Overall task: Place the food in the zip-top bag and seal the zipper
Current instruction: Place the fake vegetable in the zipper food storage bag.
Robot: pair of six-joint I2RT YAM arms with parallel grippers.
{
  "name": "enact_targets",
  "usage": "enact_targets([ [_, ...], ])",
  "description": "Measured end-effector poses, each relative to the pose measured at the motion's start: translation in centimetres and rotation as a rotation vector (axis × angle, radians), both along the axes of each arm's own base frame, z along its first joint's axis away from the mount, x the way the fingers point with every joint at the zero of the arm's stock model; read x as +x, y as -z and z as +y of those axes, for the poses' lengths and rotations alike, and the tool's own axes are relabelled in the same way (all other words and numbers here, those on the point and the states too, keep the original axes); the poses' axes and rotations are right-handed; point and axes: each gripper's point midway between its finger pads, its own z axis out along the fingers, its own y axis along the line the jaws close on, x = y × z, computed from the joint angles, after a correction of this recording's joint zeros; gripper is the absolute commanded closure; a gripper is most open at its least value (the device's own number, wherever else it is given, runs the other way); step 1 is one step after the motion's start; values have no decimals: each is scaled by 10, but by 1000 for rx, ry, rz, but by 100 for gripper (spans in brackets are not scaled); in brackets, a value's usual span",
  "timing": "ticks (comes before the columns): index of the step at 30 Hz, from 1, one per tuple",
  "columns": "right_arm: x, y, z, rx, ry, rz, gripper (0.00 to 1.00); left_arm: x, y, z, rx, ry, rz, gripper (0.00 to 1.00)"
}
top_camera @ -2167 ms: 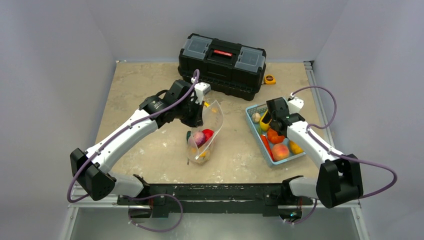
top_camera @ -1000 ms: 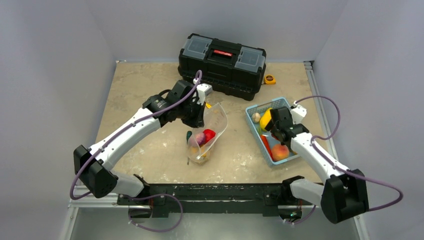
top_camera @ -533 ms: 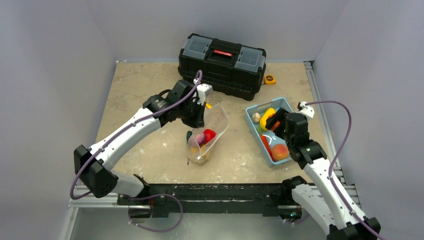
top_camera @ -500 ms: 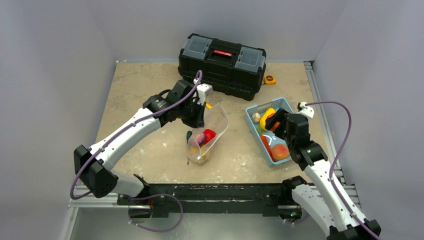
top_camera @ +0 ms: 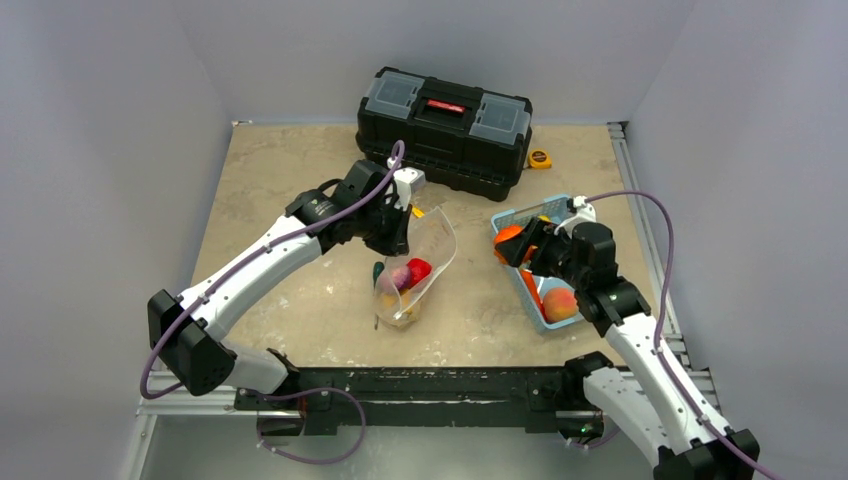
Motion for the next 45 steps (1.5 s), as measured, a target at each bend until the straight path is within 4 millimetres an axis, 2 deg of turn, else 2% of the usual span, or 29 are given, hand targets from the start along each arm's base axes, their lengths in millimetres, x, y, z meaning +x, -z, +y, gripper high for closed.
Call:
enact_targets([
  [7,-10,-36,19,112,-92,-81,100,0,0,0,0,0,0,100],
  [13,-20,-56,44,215,-182,-103,100,0,0,0,-1,1,1,100],
  [21,-62,-76,120,273,-420,-88,100,0,0,-1,-2,3,2,100],
  [30,-83,-141,175,289,-539,-196,100,-1,0,0,-1,3,4,100],
  [33,-85,-154,190,280,-563,-229,100,-1,0,0,-1,3,4,100],
  [36,-82,-158,203,254,-571,-244,100,-1,0,0,-1,3,4,100],
  [38,-78,-154,209,222,-556,-245,100,-1,1,0,0,2,4,100],
  [41,-72,-138,210,161,-525,-223,100,1,1,2,7,-5,2,100],
  [45,-66,-129,207,112,-483,-212,96,4,8,3,26,-18,12,100],
])
